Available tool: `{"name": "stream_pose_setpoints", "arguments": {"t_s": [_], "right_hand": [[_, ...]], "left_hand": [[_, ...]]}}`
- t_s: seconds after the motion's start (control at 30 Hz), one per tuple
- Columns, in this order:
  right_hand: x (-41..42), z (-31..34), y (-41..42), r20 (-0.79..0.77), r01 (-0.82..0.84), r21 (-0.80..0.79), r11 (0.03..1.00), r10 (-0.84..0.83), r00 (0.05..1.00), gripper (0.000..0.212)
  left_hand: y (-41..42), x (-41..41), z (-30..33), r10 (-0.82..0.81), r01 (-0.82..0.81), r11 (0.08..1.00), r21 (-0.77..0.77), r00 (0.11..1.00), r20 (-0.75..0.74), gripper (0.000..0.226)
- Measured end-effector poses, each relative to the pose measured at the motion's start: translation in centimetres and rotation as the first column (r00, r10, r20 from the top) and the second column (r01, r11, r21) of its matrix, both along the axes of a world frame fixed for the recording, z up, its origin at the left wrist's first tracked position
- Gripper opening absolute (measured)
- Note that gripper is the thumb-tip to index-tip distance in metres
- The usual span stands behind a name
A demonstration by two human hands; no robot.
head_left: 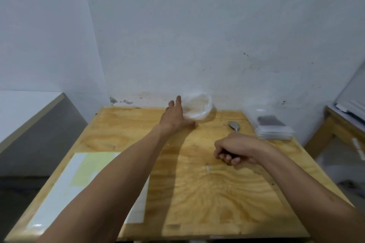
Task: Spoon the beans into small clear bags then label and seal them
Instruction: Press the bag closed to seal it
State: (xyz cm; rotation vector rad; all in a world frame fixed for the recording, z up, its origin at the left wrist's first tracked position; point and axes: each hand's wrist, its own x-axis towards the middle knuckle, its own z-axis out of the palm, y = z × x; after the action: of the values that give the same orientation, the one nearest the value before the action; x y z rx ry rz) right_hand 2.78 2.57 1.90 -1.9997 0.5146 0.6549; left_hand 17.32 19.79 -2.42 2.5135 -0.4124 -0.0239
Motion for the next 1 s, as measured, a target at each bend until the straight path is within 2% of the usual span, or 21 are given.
{"name": "stream_pose_setpoints", "arguments": {"t_s": [0.13,0.2,0.27,0.47,0.6,0.7,0.83,1.0], "right_hand": [[-0.5,1.3,-1.8,-0.013,-0.071,-0.135,0.988,0.070,0.997,0.017],[-0.2,1.4,-2.4,0.014,-0.085,-0.180,0.980,0.089,0.996,0.021],[0.3,1.6,-2.6,0.062,-0.092,-0.194,0.977,0.106,0.992,0.014],[1.5,1.8,-2.2,0.264,-0.031,-0.168,0.985,0.075,0.962,0.007],[0.7,2.2,-2.9,0.290,0.020,-0.057,0.998,-0.003,0.957,0.005],[-0.2,2.6,-3.1,0.275,0.074,-0.069,0.995,-0.052,0.960,0.014],[0.9,2.5,-2.4,0.342,0.166,-0.151,0.975,-0.106,0.934,0.046],[4.8,1.1,0.5,0.527,0.235,-0.174,0.956,-0.112,0.843,0.038]], "left_hand": [[-0.4,0.6,-0.1,0.043,-0.032,0.985,-0.168,0.997,0.061,0.090],[0.4,0.4,0.6,0.057,-0.034,0.972,-0.231,0.994,0.096,0.087],[1.6,0.2,1.5,0.072,-0.037,0.966,-0.255,0.989,0.130,0.085],[5.1,-1.0,4.1,0.090,-0.047,0.972,-0.230,0.980,0.178,0.085],[5.3,-2.6,5.4,0.065,-0.017,0.973,-0.229,0.977,0.204,0.084],[4.6,-3.7,6.2,0.072,-0.017,0.966,-0.258,0.976,0.204,0.083],[4.5,-4.6,6.8,0.074,-0.031,0.975,-0.219,0.979,0.192,0.083],[6.4,-4.1,6.3,0.151,-0.113,0.974,-0.194,0.970,0.193,0.083]]}}
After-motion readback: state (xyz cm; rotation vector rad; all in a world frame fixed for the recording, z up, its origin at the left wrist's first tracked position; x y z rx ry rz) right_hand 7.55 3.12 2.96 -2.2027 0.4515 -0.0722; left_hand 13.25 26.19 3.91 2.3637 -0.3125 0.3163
